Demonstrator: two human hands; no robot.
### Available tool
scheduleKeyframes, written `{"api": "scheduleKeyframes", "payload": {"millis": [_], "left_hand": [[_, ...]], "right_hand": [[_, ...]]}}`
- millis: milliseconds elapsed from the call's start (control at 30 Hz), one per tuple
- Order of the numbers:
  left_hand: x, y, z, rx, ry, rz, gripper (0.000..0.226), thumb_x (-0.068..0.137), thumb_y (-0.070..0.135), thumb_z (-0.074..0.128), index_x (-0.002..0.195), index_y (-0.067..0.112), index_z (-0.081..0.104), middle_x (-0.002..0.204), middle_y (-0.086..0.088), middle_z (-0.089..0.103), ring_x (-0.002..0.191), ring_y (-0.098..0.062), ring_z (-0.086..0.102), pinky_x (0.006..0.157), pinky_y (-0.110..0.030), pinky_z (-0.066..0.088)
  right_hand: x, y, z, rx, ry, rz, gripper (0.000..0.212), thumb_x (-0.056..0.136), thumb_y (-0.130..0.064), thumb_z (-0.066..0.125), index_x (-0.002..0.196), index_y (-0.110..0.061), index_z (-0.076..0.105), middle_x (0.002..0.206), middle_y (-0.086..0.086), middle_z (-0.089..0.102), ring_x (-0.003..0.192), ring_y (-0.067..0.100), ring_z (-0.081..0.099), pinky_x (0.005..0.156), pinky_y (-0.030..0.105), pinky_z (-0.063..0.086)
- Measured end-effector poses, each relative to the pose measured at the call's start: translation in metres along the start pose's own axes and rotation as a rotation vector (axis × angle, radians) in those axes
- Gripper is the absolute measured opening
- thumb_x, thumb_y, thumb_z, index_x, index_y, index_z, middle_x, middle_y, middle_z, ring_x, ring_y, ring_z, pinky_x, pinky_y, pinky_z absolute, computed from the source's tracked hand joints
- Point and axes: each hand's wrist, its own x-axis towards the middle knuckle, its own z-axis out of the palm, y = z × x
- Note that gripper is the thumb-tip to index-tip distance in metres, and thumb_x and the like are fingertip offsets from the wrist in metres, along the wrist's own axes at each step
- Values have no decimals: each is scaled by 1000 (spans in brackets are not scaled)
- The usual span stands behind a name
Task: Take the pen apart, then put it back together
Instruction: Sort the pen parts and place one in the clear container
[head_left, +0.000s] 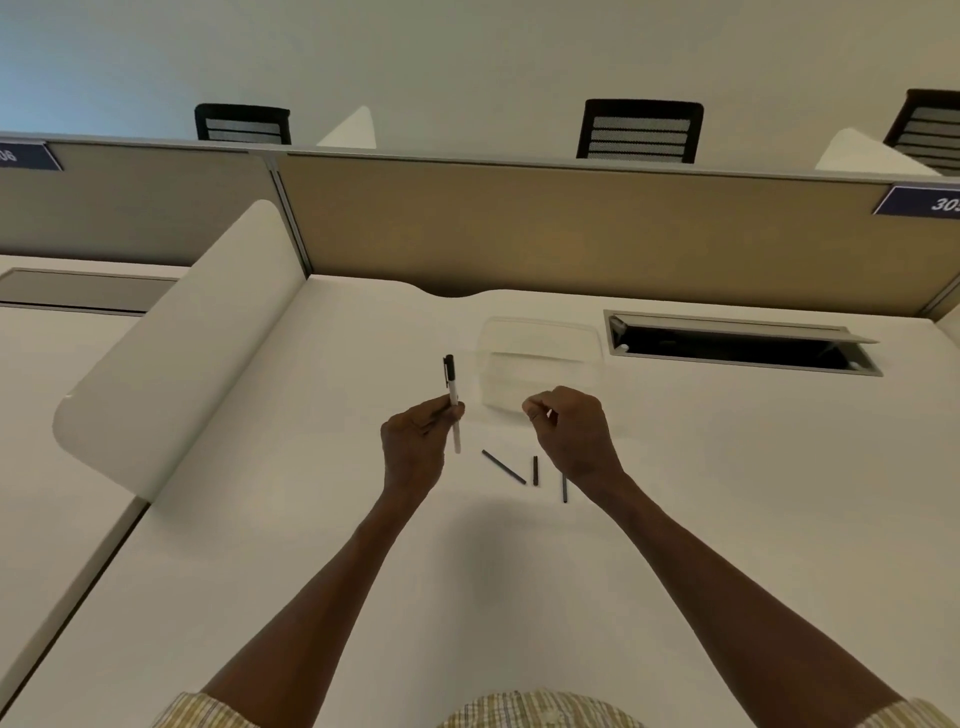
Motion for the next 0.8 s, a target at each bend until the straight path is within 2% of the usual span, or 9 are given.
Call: {"api": "scheduleKeyframes", "payload": {"millis": [67, 133, 300, 467, 633, 733, 800], "left_hand": [[2, 0, -1, -45, 14, -43, 12, 85, 18, 74, 92, 28, 78, 81, 11, 77, 81, -11, 72, 78, -24, 54], [4, 1, -2, -90, 26, -86, 11, 85, 16, 75, 95, 20, 79, 87, 10, 78, 88, -11, 74, 84, -29, 56], [8, -1, -4, -107, 34, -137, 13, 84, 18, 76, 97, 18, 79, 88, 7, 78, 90, -12, 74, 89, -36, 57], [9, -7, -5, -108, 42, -173, 10, 84, 20, 77, 93, 23, 79, 87, 4, 78, 91, -18, 74, 91, -45, 57], [7, -11, -4, -103, 28, -206, 12, 83, 22, 77, 91, 31, 79, 86, 5, 78, 89, -16, 73, 90, -46, 57], [7, -10, -3, -100, 23, -212, 13, 84, 23, 77, 91, 33, 79, 85, 4, 78, 87, -17, 73, 90, -47, 57], [7, -10, -2, -89, 21, -217, 13, 84, 24, 76, 91, 34, 79, 85, 4, 78, 87, -18, 73, 89, -47, 57]], "right_hand": [[-4, 6, 7, -38, -57, 109, 16, 89, -20, 62, 83, -14, 75, 75, 7, 65, 74, 23, 60, 68, 34, 47], [-8, 11, 15, -68, -133, 194, 18, 89, -23, 61, 83, -14, 75, 82, 7, 66, 81, 23, 61, 71, 35, 48], [-17, 18, 39, -113, -310, 271, 20, 87, -21, 58, 78, -11, 73, 84, 7, 65, 88, 21, 61, 70, 30, 44], [-20, 25, 58, -199, -342, 278, 20, 90, -25, 58, 86, -13, 74, 91, 4, 61, 92, 21, 59, 71, 28, 39], [-20, 28, 71, -271, -388, 227, 23, 91, -30, 58, 92, -13, 72, 99, 4, 62, 98, 22, 58, 80, 33, 45], [-19, 27, 76, -338, -428, 182, 25, 92, -31, 57, 90, -11, 71, 100, 4, 61, 96, 22, 58, 71, 31, 40], [-20, 26, 79, -372, -446, 159, 23, 92, -31, 57, 93, -11, 69, 102, 5, 61, 98, 22, 58, 72, 31, 42]]}}
